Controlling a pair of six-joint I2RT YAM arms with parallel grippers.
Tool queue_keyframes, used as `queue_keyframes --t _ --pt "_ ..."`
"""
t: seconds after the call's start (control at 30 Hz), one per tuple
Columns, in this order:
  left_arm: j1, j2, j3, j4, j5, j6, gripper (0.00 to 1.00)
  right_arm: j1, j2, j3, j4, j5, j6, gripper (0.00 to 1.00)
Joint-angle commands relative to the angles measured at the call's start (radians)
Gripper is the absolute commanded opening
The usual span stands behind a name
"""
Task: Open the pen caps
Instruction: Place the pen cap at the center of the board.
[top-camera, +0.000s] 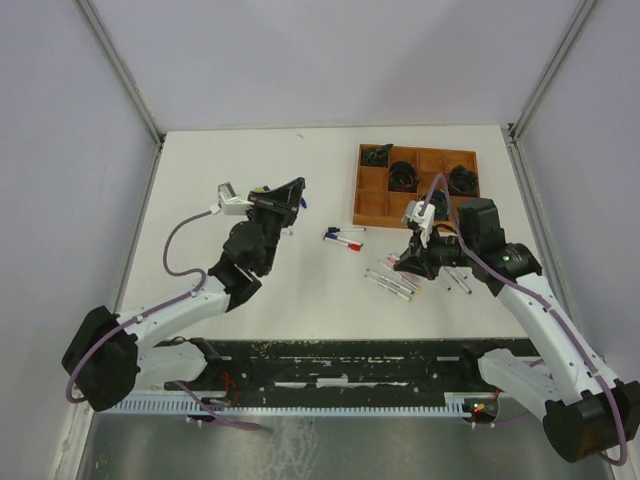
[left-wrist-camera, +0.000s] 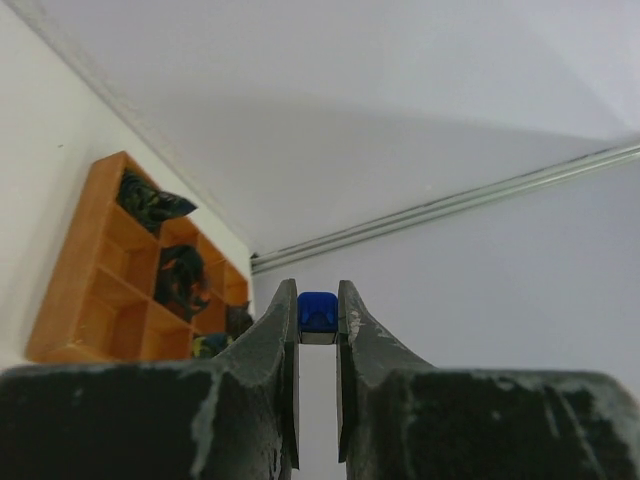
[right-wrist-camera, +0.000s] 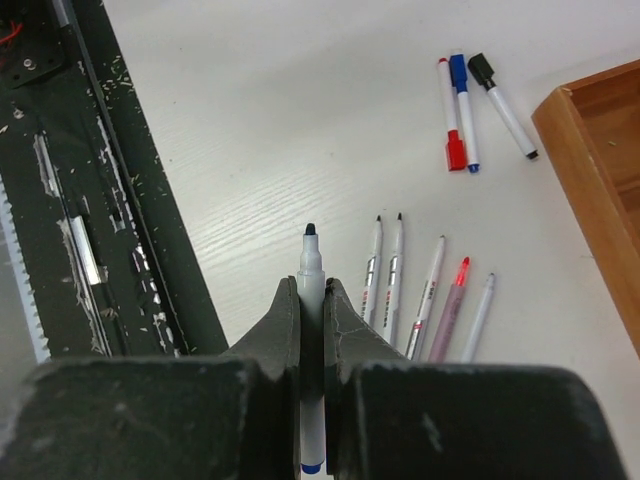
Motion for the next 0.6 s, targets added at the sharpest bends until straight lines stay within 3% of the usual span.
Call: queue_keyframes --t 0.0,0.13,0.27,0.47,0.57 --pt "0.092 0.04 0.083 -0.201 0.203 0.11 0.03 -0.034 -0.046 0.005 0.028 0.029 0.003 0.02" --pt "0.19 0.139 0.213 -0.421 0.385 0.21 0.03 -0.041 -0.056 0.005 0.041 0.077 0.007 0.02" --pt "0.245 0.319 0.441 -0.686 0.531 0.353 0.03 -0.042 -0.05 0.007 0.048 0.124 0.012 0.02" --pt "0.248 0.7 0.939 -1.262 0.395 0.489 0.03 -0.043 -0.055 0.003 0.051 0.177 0.005 0.02" --pt "0.248 0.871 1.153 -1.442 0.337 0.543 0.03 -0.042 -0.054 0.004 0.05 0.179 0.005 0.02"
